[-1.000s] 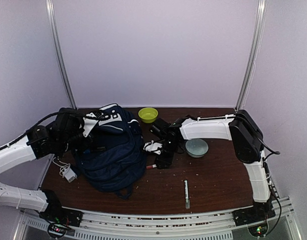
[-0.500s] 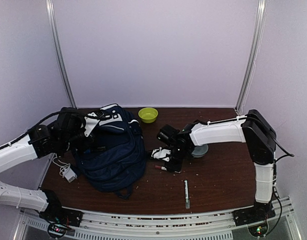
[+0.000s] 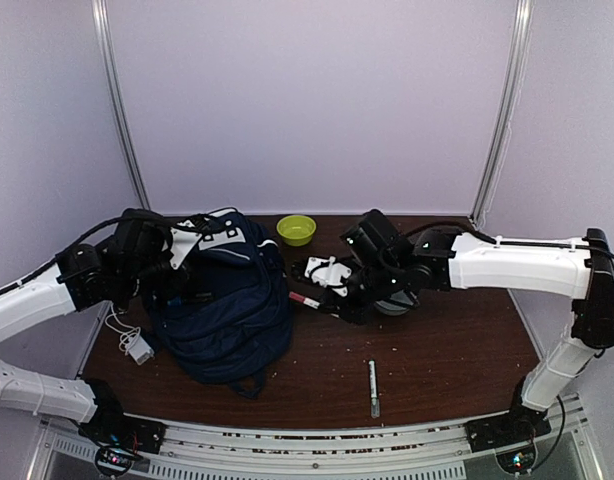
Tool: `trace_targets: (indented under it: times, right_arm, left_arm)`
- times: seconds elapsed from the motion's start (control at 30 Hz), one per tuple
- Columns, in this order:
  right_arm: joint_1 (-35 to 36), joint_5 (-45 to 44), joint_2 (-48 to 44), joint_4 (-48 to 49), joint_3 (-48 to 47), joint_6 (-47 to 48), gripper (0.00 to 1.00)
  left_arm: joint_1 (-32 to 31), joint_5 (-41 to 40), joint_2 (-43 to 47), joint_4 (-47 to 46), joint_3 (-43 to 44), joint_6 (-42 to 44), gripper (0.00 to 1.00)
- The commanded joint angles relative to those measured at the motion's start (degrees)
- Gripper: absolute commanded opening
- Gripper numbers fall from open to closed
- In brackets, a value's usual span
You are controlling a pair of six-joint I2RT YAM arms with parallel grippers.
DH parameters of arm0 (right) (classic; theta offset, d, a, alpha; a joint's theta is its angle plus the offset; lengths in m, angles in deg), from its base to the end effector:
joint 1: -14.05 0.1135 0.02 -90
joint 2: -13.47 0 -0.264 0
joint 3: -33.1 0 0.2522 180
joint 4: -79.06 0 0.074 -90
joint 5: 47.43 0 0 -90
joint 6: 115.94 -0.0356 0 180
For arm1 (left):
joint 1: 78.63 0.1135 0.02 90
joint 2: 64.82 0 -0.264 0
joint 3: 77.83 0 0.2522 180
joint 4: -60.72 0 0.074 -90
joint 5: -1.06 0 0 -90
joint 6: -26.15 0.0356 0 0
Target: Pack the student bag
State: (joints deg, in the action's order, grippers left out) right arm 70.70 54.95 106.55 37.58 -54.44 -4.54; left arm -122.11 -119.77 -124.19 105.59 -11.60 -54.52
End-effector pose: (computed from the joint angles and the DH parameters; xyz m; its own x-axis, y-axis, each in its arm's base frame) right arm 0.1912 0.3044 0.2732 -0.0474 -0.7204 -0.6920 -0.9812 0.1633 -0.1027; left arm 0.1709 -0.1370 0.3064 -0.3926 0.5642 -0.7263 0.3664 0.8203 0.4392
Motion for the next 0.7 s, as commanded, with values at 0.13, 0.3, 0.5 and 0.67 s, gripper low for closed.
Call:
trace_targets:
  times: [0.13, 0.3, 0.5, 0.67]
  right_arm:
    - [12.6, -7.3, 9.5, 12.7, -15.7, 21.0, 0.00]
    - [13.6, -14.0, 20.6, 13.8, -27.5, 32.5, 0.00]
    - [12.8, -17.9, 23.2, 31.7, -22.4, 43.6, 0.00]
    - [12.5, -20.1, 30.4, 38.4, -29.7, 42.8, 0.00]
  left_arm:
    - [0.4, 1.6, -0.2, -5.8, 6.0, 0.3, 0.00]
    - [0.7, 4.0, 0.5, -6.2, 6.6, 0.7, 0.00]
    - [1.4, 8.9, 2.9, -8.0, 6.1, 0.7, 0.00]
    - [1.5, 13.2, 1.5, -8.5, 6.6, 0.2, 0.00]
